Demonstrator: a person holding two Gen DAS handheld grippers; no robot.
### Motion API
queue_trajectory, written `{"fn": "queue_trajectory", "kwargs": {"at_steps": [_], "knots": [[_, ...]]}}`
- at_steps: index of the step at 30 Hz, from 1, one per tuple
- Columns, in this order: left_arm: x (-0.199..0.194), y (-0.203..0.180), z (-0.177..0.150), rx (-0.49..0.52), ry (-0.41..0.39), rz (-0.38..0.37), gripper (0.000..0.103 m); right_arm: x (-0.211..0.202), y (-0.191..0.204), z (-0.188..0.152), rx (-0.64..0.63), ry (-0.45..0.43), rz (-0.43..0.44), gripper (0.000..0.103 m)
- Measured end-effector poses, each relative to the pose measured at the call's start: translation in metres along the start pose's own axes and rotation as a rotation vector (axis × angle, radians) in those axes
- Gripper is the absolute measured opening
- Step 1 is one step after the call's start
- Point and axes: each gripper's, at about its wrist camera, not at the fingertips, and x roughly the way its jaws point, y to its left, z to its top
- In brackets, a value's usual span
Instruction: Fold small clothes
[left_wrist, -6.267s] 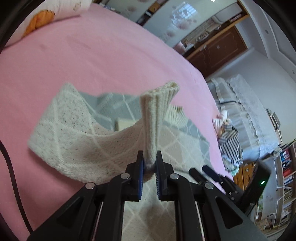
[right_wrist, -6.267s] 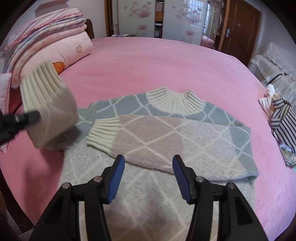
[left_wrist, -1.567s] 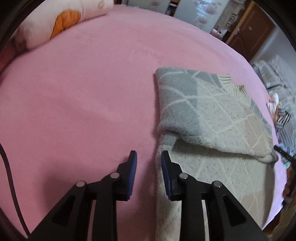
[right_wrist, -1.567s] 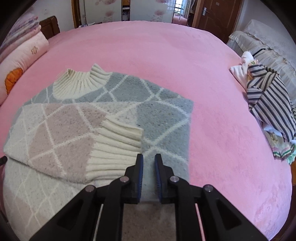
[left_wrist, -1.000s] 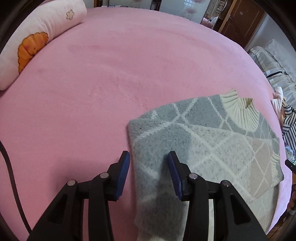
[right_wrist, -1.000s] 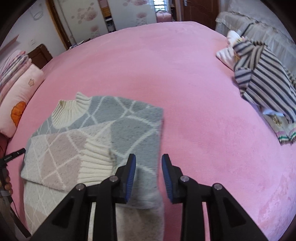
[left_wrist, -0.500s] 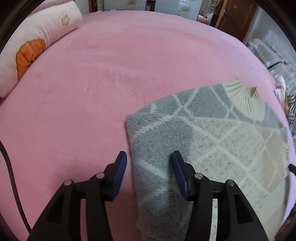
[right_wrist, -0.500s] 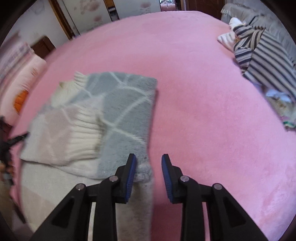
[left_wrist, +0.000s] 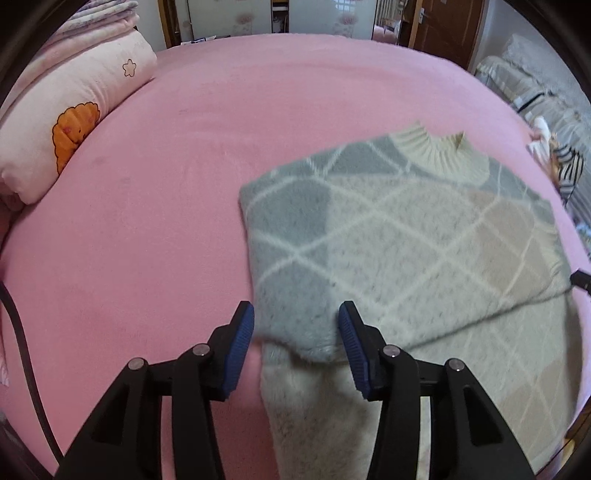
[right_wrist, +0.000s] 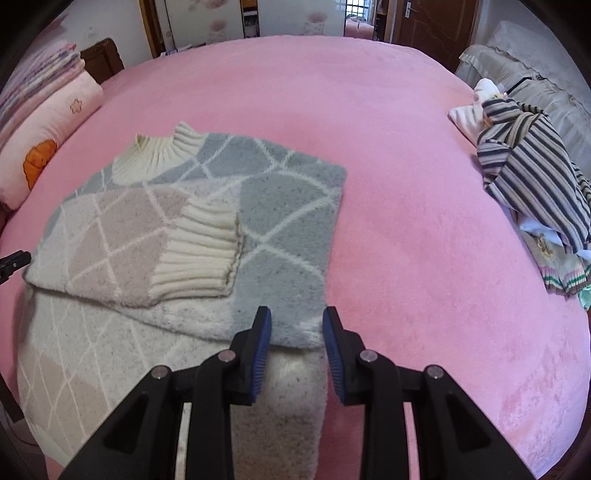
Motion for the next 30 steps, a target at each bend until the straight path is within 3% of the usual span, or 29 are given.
{"fn": "queue_trajectory", "kwargs": {"at_steps": [6, 9, 19, 24, 30], "knots": [[0.025, 0.008, -0.007, -0.066, 0.052, -0.004, 0.051, 0.009, 0.002, -0.008, -0.003, 0.012, -0.059, 0.029], [0.020, 0.006, -0.008, -0.087, 0.054, 0.004, 0.051, 0.003, 0.001, -0.012, 0.008, 0.018, -0.067, 0.029], [-0.084, -0.004, -0.040, -0.061, -0.056, 0.074, 0.052, -0.080, 0.005, -0.054, 0.011, -0.066, -0.009, 0.029], [-0.134, -0.010, -0.068, -0.097, -0.117, 0.093, 0.069, -0.124, 0.014, -0.086, -0.014, -0.105, 0.028, 0.029], [-0.168, -0.018, -0.108, -0.143, -0.146, 0.045, 0.070, -0.163, 0.030, -0.128, -0.050, -0.142, 0.057, 0.029]]}}
